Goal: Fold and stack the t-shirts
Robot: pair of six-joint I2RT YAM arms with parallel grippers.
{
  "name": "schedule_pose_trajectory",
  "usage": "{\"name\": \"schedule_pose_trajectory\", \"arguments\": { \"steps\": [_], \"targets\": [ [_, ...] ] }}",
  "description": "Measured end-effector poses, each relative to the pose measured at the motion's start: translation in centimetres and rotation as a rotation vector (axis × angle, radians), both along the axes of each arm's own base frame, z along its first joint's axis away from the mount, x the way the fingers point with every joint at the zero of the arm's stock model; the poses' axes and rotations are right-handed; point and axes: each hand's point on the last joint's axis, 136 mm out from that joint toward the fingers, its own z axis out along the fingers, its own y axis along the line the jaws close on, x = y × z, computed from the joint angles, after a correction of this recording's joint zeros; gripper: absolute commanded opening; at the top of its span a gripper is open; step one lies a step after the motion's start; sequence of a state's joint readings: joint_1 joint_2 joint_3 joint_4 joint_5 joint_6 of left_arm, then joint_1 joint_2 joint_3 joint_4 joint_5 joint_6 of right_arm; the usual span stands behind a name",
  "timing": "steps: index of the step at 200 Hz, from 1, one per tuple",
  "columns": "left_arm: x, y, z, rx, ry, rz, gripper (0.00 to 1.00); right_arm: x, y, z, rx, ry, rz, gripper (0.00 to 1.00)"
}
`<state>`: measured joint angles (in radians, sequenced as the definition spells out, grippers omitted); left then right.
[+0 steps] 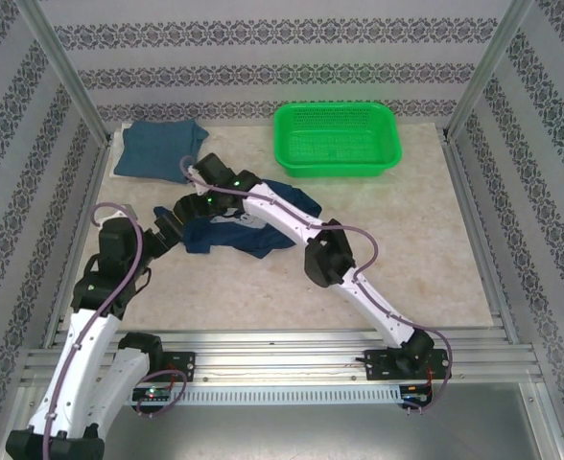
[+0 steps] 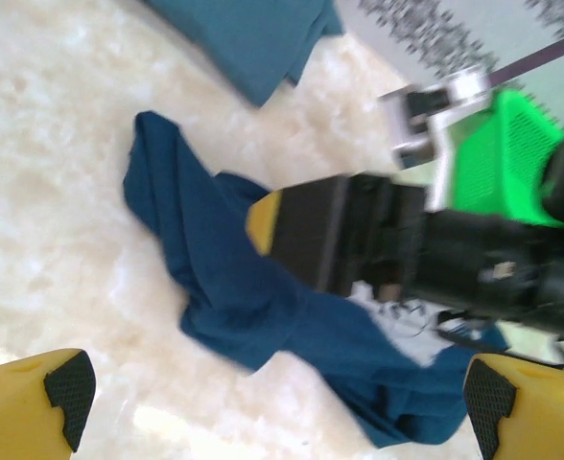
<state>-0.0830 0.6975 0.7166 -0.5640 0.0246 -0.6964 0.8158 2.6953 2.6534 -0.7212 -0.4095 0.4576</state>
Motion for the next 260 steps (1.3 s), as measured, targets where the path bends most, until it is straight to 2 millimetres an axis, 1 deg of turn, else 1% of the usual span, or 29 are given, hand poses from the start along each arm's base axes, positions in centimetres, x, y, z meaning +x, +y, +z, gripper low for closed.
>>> {"name": "schedule_pose_trajectory", "arguments": {
  "steps": [3, 6, 9, 13, 24, 34, 43, 53, 64, 76, 84, 91, 103, 116, 127, 132, 135, 148, 155, 164, 176, 183, 198, 211, 218, 226, 237, 254, 260],
  "targets": [
    [0.0, 0.0, -0.4, 0.001, 0.012, -0.001, 1.00, 0.2, -0.4, 0.3, -0.004, -0.010, 0.003, 0.94],
    [0.0, 0.0, -0.8, 0.002, 0.025, -0.001, 1.00, 0.4, -1.0, 0.0, -0.017, -0.002, -0.010, 0.94],
    [0.1, 0.0, -1.2, 0.002, 0.037, -0.002, 1.00, 0.5, -1.8, 0.6, -0.024, -0.015, -0.010, 0.94],
    [0.1, -0.1, -1.8, 0.004, 0.057, -0.007, 1.00, 0.6, -2.8, 0.5, -0.044, -0.010, -0.025, 0.94],
    [0.2, -0.3, -3.4, 0.008, 0.110, -0.023, 1.00, 0.5, -6.0, 2.0, -0.088, -0.025, -0.058, 0.94],
    [0.3, -0.4, -4.9, 0.019, 0.167, -0.035, 0.99, 1.1, -9.1, 4.6, -0.117, -0.077, -0.099, 0.93],
    [0.4, -0.4, -6.0, 0.031, 0.208, -0.043, 0.99, 2.1, -11.6, 7.6, -0.131, -0.149, -0.138, 0.94],
    [0.5, -0.4, -7.1, 0.040, 0.246, -0.050, 0.99, 3.6, -14.3, 11.4, -0.154, -0.267, -0.192, 0.96],
    [0.5, -0.4, -8.2, 0.047, 0.274, -0.056, 0.98, 5.4, -17.2, 14.6, -0.195, -0.380, -0.251, 0.96],
    [0.5, -0.5, -9.4, 0.050, 0.300, -0.062, 0.97, 7.3, -19.7, 16.9, -0.249, -0.471, -0.302, 0.94],
    [0.6, -0.5, -10.1, 0.049, 0.310, -0.063, 0.97, 8.6, -20.9, 17.3, -0.286, -0.511, -0.325, 0.93],
    [0.6, -0.6, -10.7, 0.045, 0.317, -0.068, 0.97, 9.7, -21.7, 17.0, -0.326, -0.535, -0.338, 0.92],
    [0.5, -0.9, -11.6, 0.033, 0.328, -0.079, 0.96, 11.8, -22.6, 15.0, -0.400, -0.548, -0.341, 0.91],
    [0.6, -1.1, -12.2, 0.026, 0.335, -0.087, 0.96, 13.7, -22.9, 11.4, -0.478, -0.534, -0.322, 0.91],
    [0.8, -1.3, -12.3, 0.021, 0.332, -0.094, 0.96, 15.0, -22.9, 7.6, -0.543, -0.510, -0.296, 0.91],
    [1.0, -1.3, -12.3, 0.021, 0.327, -0.095, 0.96, 15.4, -22.8, 6.3, -0.562, -0.503, -0.287, 0.90],
    [1.0, -1.4, -12.2, 0.021, 0.324, -0.098, 0.96, 15.6, -22.7, 5.1, -0.578, -0.496, -0.277, 0.90],
    [1.3, -1.4, -12.0, 0.023, 0.310, -0.101, 0.97, 16.0, -22.6, 1.4, -0.633, -0.469, -0.239, 0.89],
    [1.4, -1.4, -11.9, 0.024, 0.305, -0.102, 0.97, 15.9, -22.7, -0.1, -0.659, -0.456, -0.219, 0.89],
    [1.4, -1.4, -11.8, 0.027, 0.299, -0.105, 0.97, 15.8, -23.0, -1.5, -0.690, -0.440, -0.201, 0.88],
    [1.4, -1.4, -11.5, 0.031, 0.290, -0.109, 0.97, 15.7, -23.3, -2.2, -0.715, -0.439, -0.184, 0.85],
    [1.4, -1.4, -11.4, 0.034, 0.285, -0.111, 0.97, 15.7, -23.4, -2.1, -0.723, -0.445, -0.184, 0.82],
    [1.4, -1.4, -11.3, 0.036, 0.281, -0.114, 0.97, 16.0, -24.0, -2.0, -0.751, -0.463, -0.184, 0.68],
    [1.4, -1.4, -11.3, 0.038, 0.281, -0.116, 0.97, 16.0, -24.8, -2.0, -0.790, -0.473, -0.185, 0.53],
    [1.5, -1.4, -11.3, 0.038, 0.279, -0.116, 0.97, 16.0, -25.4, -2.1, -0.814, -0.475, -0.186, 0.46],
    [1.5, -1.4, -11.3, 0.038, 0.277, -0.116, 0.97, 15.8, -26.3, -2.2, -0.846, -0.476, -0.185, 0.40],
    [1.6, -1.4, -11.2, 0.038, 0.273, -0.117, 0.97, 15.4, -27.4, -2.2, -0.871, -0.466, -0.183, 0.38],
    [1.7, -1.4, -11.1, 0.038, 0.266, -0.118, 0.97, 14.5, -29.5, -2.2, -0.905, -0.441, -0.181, 0.29],
    [1.8, -1.4, -11.1, 0.038, 0.264, -0.118, 0.97, 14.2, -30.2, -2.1, -0.916, -0.432, -0.182, 0.28]
  ]
}}
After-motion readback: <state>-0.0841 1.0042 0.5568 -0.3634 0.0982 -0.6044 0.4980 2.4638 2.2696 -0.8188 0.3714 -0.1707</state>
